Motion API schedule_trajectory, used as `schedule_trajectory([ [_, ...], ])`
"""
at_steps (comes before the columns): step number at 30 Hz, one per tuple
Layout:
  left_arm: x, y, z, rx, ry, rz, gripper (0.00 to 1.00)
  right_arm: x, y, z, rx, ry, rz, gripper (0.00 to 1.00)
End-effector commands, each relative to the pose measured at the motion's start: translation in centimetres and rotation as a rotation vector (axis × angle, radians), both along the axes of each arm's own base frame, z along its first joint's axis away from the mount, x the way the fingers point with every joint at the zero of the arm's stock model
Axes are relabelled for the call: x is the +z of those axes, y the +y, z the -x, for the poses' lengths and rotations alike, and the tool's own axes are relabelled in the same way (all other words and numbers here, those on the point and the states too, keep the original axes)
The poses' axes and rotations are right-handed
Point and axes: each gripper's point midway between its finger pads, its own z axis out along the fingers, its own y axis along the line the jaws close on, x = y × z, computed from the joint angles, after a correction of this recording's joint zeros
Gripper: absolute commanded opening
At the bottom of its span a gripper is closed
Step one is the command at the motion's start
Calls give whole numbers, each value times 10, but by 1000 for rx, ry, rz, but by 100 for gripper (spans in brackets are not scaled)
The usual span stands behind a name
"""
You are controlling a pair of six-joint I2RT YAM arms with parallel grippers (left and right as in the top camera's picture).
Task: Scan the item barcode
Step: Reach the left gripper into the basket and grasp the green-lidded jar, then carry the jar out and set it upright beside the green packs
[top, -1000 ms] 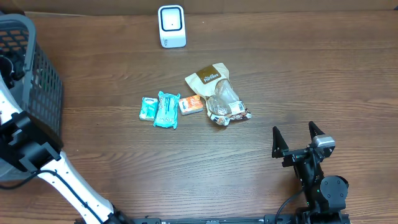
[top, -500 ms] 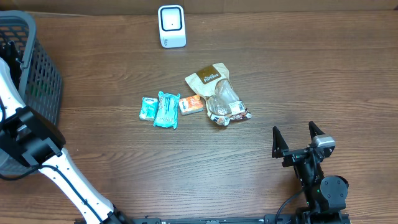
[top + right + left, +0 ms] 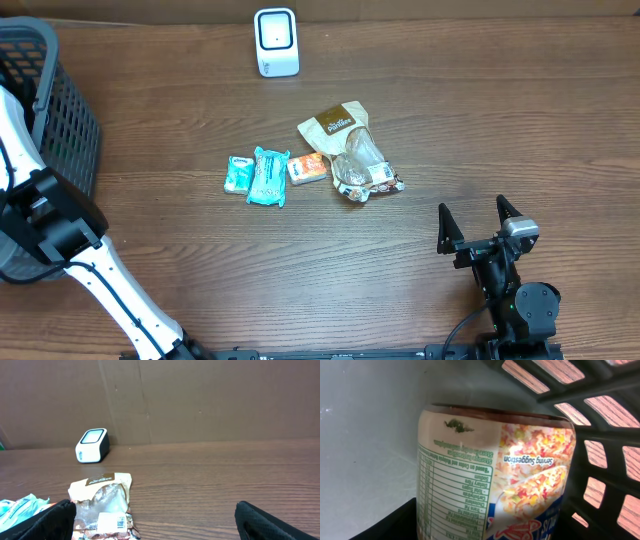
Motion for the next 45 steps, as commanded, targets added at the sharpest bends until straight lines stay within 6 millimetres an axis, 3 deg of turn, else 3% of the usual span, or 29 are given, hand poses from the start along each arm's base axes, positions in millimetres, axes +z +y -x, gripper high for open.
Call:
schedule_trajectory([
  [1, 19, 0, -3, 49, -25, -20, 57, -3, 0, 0, -4, 0, -3, 100],
  [5, 78, 6, -4, 164, -120, -68, 59, -3, 0, 0, -4, 0, -3, 100],
  [10, 182, -2, 5, 235, -311, -127, 59, -3, 0, 0, -4, 0, -3, 100],
  [11, 212, -8, 13, 244, -365, -141, 59, -3, 0, 0, -4, 0, -3, 100],
  [14, 266, -24, 30, 268, -471, -151, 58, -3, 0, 0, -4, 0, -3, 100],
  [15, 287, -33, 37, 269, -519, -144, 58, -3, 0, 0, -4, 0, -3, 100],
  [19, 343, -73, 59, 241, -657, -68, 57, -3, 0, 0, -4, 0, -3, 100],
  [22, 369, -110, 73, 164, -728, 37, 53, -3, 0, 0, -4, 0, -3, 100],
  [23, 377, -132, 80, 127, -742, 101, 49, -3, 0, 0, -4, 0, -3, 100],
  [26, 374, -154, 85, 117, -714, 167, 47, -3, 0, 0, -4, 0, -3, 100],
  [31, 340, -208, 87, 157, -526, 343, 43, -3, 0, 0, -4, 0, -3, 100],
  [37, 308, -291, 62, 58, -364, 513, 36, -3, 0, 0, -4, 0, -3, 100],
  [40, 285, -328, 51, 4, -274, 549, 26, -3, 0, 0, -4, 0, -3, 100],
  [45, 245, -385, 36, -62, -113, 650, 28, -3, 0, 0, -4, 0, -3, 100],
])
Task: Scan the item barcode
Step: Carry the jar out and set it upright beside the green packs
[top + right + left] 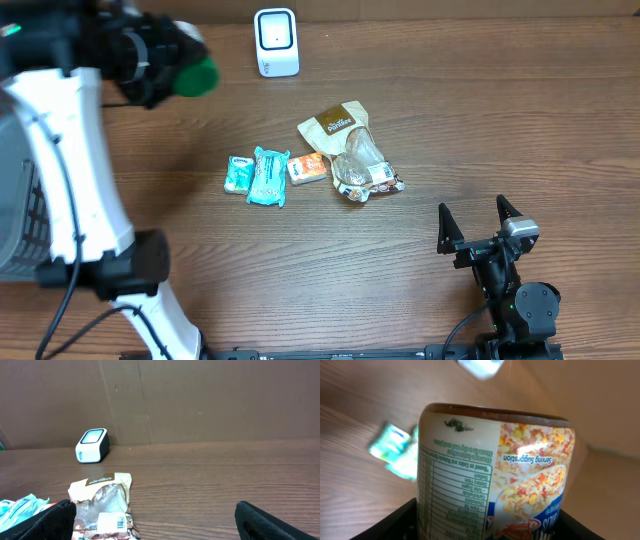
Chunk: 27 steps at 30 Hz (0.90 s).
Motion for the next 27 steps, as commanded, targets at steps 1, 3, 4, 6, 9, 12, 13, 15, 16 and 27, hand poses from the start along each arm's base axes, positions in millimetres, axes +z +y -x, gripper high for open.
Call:
schedule_trajectory([
  [1, -31, -54, -10, -93, 132, 147, 28, -3, 0, 0, -4, 0, -3, 100],
  [3, -45, -80, -13, -135, 202, 231, 27, -3, 0, 0, -4, 0, -3, 100],
  [4, -56, -93, -15, -146, 256, 276, 27, -3, 0, 0, -4, 0, -3, 100],
  [6, -73, -114, -17, -147, 352, 351, 25, -2, 0, 0, -4, 0, -3, 100],
  [9, -87, -137, -19, -186, 440, 469, 18, -3, 0, 0, -4, 0, -3, 100],
  [12, -96, -148, -23, -182, 514, 563, 11, -2, 0, 0, -4, 0, -3, 100],
  [13, -99, -148, -24, -173, 530, 572, 10, -3, 0, 0, -4, 0, -3, 100],
  [15, -101, -145, -26, -146, 550, 580, 11, -3, 0, 0, -4, 0, -3, 100],
  [16, -101, -140, -28, -120, 562, 586, 11, -3, 0, 0, -4, 0, -3, 100],
  [27, -126, -67, -52, 319, 775, 606, 13, -3, 0, 0, -4, 0, -3, 100],
])
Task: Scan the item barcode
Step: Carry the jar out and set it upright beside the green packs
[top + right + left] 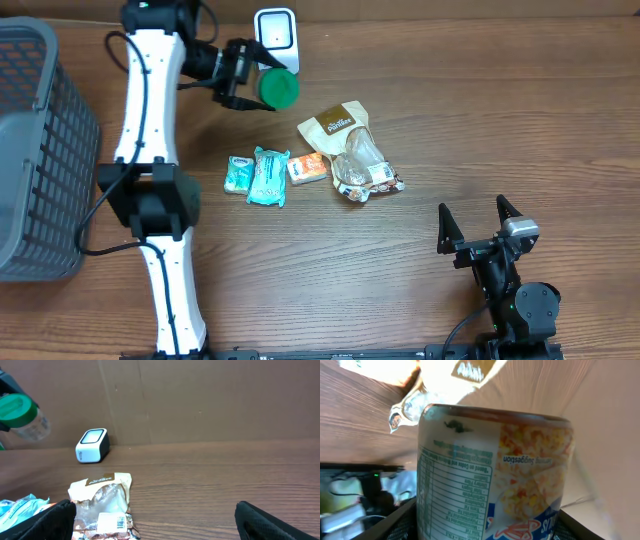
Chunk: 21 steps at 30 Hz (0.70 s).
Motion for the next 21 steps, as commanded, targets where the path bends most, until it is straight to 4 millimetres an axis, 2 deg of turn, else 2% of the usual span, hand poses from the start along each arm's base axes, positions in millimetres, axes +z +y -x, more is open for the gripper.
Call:
schedule_trajectory([
  [1, -11, 21, -6, 107, 125, 15, 9, -2, 0, 0, -4, 0, -3, 100],
  [3, -19, 23, -7, 104, 150, 64, 4, -2, 0, 0, -4, 0, -3, 100],
  [5, -27, 21, -6, 85, 160, 119, 4, -2, 0, 0, -4, 0, -3, 100],
  [10, -63, 14, -1, 61, 232, 226, 4, -2, 0, 0, -4, 0, -3, 100],
  [14, -98, 17, 11, 72, 346, 207, 4, -2, 0, 0, -4, 0, -3, 100],
  [16, -109, 19, 15, 81, 388, 213, 4, -2, 0, 0, -4, 0, -3, 100],
  [21, -119, 27, 16, 98, 403, 212, 4, -2, 0, 0, -4, 0, -3, 100],
])
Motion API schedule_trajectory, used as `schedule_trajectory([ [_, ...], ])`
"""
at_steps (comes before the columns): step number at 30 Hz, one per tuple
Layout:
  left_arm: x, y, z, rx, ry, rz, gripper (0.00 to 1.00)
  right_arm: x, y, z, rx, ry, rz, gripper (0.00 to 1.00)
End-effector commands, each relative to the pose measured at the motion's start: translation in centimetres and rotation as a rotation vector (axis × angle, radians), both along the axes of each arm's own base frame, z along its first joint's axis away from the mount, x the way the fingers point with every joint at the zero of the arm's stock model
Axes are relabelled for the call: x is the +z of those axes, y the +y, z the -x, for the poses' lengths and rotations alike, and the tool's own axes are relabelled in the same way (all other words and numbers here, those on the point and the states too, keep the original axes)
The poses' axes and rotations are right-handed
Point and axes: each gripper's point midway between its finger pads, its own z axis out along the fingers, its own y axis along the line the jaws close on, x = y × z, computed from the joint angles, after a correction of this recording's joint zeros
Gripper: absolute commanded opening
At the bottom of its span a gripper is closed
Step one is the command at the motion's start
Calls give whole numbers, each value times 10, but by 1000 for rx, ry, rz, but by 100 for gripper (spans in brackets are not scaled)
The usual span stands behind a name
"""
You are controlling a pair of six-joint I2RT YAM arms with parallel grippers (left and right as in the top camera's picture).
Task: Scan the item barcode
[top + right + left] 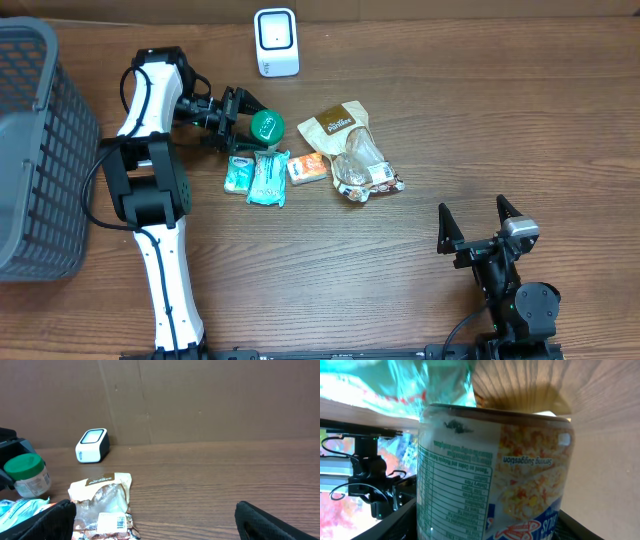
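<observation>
A jar with a green lid (266,125) and a rice-picture label (495,470) is held in my left gripper (248,124), which is shut on it. It stands upright, lid up (21,466), just behind the teal packets (258,175); whether it touches the table cannot be told. The white scanner (276,41) stands at the back edge, also seen from the right wrist (93,445). My right gripper (480,226) rests open at the front right, nothing between its fingers (50,520).
An orange packet (307,168), a brown bag (338,124) and a clear bag with a barcode sticker (364,170) lie mid-table. A grey mesh basket (40,150) sits at the left edge. A cardboard wall (200,400) backs the table.
My left gripper has moved the jar from just in front of the scanner toward the front and lower, to beside the teal packets. The right arm has not moved.
My left gripper was shut on the jar inside the basket. Then it held the jar out of the basket at the back left, then close to the scanner. Now the jar is low beside the packets.
</observation>
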Motion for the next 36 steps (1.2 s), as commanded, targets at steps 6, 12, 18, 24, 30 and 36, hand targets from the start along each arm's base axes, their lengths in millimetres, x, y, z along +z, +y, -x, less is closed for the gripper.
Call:
schedule_trajectory([
  [6, -4, 17, -4, 45, 20, -9, 4, -3, 0, 0, -3, 0, -3, 100],
  [12, -16, 27, -14, 77, 20, -75, 5, -3, 0, 0, -3, 0, -3, 100],
  [18, -20, 29, -23, 103, 6, -90, 5, -3, 0, 0, -3, 0, -3, 100],
  [24, -24, 31, -22, 99, 17, -114, 6, -3, 0, 0, -3, 0, -3, 100],
  [30, -25, 31, -21, 79, -17, -116, 30, -3, 0, 0, -3, 0, -3, 100],
  [36, -23, 31, -21, 80, -21, -107, 83, -3, 0, 0, -3, 0, -3, 100],
])
